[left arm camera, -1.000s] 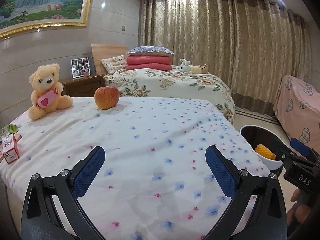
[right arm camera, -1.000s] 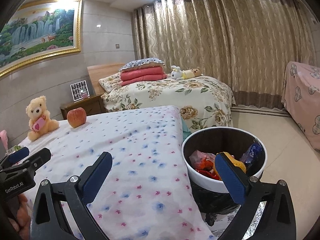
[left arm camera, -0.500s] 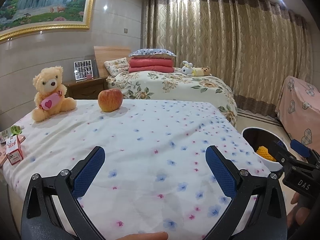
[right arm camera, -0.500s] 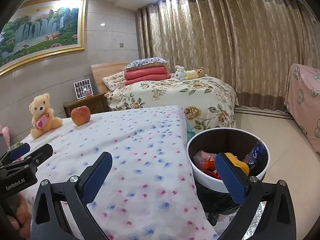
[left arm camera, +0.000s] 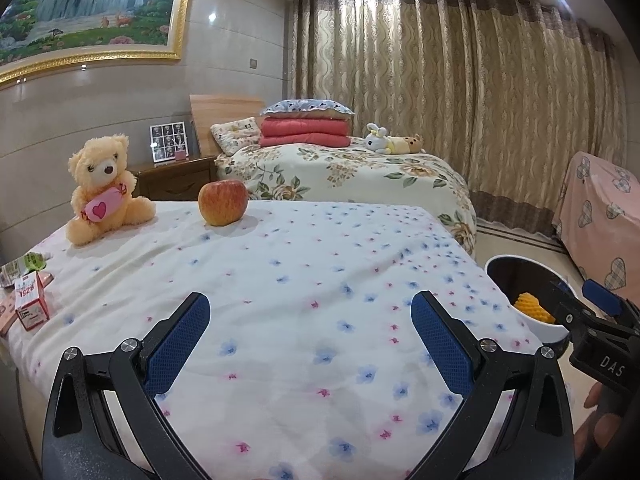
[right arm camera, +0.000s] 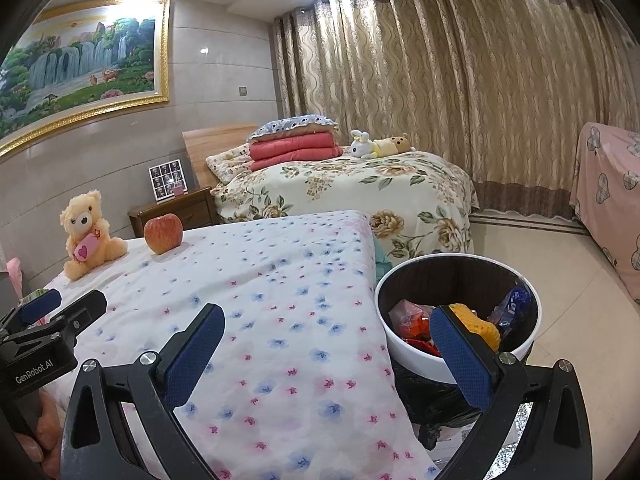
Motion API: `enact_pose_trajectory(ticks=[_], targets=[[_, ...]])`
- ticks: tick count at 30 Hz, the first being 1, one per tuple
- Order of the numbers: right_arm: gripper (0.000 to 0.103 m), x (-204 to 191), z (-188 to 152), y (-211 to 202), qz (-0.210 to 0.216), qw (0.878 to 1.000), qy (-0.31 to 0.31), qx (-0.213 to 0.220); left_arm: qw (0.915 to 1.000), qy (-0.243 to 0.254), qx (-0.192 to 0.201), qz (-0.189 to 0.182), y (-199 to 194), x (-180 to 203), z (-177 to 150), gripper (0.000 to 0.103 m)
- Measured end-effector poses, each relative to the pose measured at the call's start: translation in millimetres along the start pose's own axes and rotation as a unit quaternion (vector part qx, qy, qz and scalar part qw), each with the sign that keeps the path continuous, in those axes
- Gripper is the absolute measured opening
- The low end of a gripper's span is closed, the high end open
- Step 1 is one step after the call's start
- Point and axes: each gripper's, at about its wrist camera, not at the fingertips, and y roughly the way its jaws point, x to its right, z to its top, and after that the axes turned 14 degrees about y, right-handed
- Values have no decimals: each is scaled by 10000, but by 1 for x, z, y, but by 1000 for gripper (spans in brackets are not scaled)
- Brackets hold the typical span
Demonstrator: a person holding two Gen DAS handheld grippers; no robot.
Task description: Collect trash
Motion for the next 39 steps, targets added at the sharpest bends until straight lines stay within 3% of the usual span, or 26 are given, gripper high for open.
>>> enact_pose_trajectory(ticks=[39], targets=[[103,2,1,-2,11,10000,55,-2,10000,10,-3,-19,-2,1,1,103]])
